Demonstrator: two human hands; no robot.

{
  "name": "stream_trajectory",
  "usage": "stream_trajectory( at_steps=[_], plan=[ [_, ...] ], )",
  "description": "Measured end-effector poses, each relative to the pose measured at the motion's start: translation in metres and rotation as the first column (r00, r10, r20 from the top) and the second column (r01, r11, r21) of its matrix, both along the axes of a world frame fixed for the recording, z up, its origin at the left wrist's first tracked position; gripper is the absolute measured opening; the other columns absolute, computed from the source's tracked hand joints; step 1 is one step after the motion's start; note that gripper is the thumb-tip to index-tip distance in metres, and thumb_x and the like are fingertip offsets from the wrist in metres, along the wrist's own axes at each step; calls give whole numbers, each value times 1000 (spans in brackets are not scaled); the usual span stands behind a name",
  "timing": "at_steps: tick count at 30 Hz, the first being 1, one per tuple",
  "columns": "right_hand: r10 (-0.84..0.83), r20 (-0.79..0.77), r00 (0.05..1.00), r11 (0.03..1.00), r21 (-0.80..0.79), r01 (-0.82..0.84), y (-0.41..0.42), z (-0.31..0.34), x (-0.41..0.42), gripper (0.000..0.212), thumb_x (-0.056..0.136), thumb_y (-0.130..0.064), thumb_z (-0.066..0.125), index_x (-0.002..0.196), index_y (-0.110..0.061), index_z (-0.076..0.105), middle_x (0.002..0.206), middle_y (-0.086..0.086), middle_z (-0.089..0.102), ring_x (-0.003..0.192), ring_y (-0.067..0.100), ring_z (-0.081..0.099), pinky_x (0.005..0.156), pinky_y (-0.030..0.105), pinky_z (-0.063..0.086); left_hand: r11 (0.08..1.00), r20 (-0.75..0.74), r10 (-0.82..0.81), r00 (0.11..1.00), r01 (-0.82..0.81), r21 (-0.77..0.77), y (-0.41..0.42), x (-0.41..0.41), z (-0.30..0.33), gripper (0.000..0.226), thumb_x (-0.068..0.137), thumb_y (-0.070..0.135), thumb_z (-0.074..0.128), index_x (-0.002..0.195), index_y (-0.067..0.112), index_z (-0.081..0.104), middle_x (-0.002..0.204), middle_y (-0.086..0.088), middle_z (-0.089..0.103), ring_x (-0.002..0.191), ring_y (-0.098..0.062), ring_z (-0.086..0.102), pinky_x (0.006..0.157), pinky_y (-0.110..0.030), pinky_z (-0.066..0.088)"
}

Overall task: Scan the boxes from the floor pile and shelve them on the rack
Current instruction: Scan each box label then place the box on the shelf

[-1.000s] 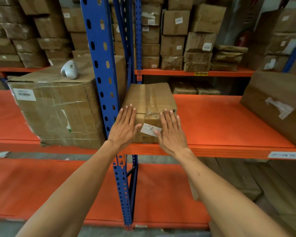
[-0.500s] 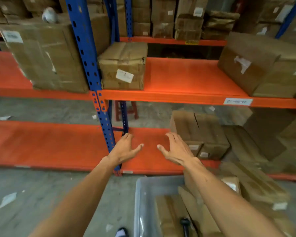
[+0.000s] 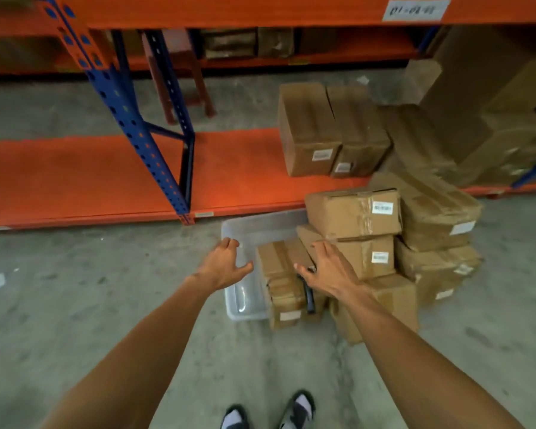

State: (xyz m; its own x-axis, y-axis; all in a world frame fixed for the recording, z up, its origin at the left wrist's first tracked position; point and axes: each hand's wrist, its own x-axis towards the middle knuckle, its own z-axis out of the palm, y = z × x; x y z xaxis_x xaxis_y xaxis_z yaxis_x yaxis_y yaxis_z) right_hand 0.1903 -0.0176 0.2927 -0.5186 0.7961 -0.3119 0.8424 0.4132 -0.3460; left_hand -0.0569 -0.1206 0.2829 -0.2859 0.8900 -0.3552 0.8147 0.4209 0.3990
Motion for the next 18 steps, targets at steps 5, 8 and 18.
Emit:
stream_trajectory(
  at_steps=[5, 8, 18],
  plan=[
    [-43, 40, 998, 998, -33, 45, -3, -95, 16, 72, 95, -60, 57, 144, -8, 46, 143, 12, 50, 131, 30, 48, 106, 36, 40, 997, -19, -69, 997, 69, -25, 3, 20, -100, 74, 91, 58, 55, 142, 5, 42, 144, -12, 45, 131, -29, 45, 107, -39, 39],
    [-68, 41, 997, 997, -22, 69, 6, -160, 23, 71, 95, -59, 57, 143, -8, 46, 141, 13, 51, 129, 31, 49, 104, 37, 41, 993, -20, -108, 994, 107, -41, 10, 36, -174, 76, 92, 60, 52, 143, 6, 40, 144, -11, 45, 131, -28, 45, 105, -38, 40],
    [-215, 4, 977, 973, 86, 213, 24, -326, 22, 83, 94, -66, 54, 151, -10, 34, 149, 15, 41, 134, 35, 45, 106, 42, 41, 949, 12, -275, 961, 269, 166, 28, 95, -379, 68, 93, 58, 53, 141, 11, 41, 142, -7, 45, 126, -23, 47, 105, -31, 38]
  ],
)
